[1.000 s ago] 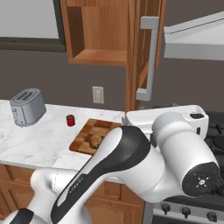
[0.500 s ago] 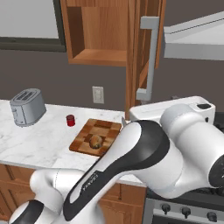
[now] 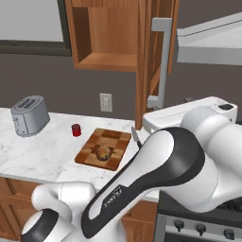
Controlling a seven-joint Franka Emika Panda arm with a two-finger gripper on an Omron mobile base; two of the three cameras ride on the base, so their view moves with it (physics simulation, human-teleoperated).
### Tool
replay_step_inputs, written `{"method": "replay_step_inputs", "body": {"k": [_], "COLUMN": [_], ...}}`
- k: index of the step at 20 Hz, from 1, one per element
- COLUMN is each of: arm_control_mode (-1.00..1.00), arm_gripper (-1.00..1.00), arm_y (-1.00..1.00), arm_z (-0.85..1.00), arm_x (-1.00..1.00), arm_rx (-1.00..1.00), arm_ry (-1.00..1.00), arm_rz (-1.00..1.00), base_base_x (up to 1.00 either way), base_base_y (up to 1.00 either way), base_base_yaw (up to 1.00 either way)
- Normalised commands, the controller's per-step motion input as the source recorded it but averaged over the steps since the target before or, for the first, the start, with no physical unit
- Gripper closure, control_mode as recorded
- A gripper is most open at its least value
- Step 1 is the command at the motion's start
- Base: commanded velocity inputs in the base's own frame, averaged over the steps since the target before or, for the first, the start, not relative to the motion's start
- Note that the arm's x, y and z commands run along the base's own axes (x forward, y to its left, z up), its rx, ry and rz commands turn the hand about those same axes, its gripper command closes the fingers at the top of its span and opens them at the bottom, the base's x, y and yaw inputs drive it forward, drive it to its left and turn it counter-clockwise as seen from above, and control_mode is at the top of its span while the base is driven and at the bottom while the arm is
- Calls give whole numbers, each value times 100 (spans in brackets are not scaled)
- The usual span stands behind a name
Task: Pick the bread, place it on the cutting board, pick the jam, place it on the counter, and close the cabinet.
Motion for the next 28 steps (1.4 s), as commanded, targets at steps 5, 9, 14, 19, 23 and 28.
{"method": "replay_step_inputs", "body": {"k": [5,9,14,19,23,28], "arm_control_mode": [-100,-100,-100,-100,-100,-100], "arm_gripper": [-100,-100,-100,-100,-100,-100], "arm_y": [1,14,19,20,15,9], "arm_z": [3,0,0,0,-3,-2], "arm_x": [-14,-3,0,0,0,4], "arm_rx": [0,0,0,0,0,0], "arm_ry": [0,0,0,0,0,0], "arm_rz": [7,2,1,1,0,0], "base_base_x": [0,0,0,0,0,0], "base_base_y": [0,0,0,0,0,0], "base_base_yaw": [0,0,0,0,0,0]}}
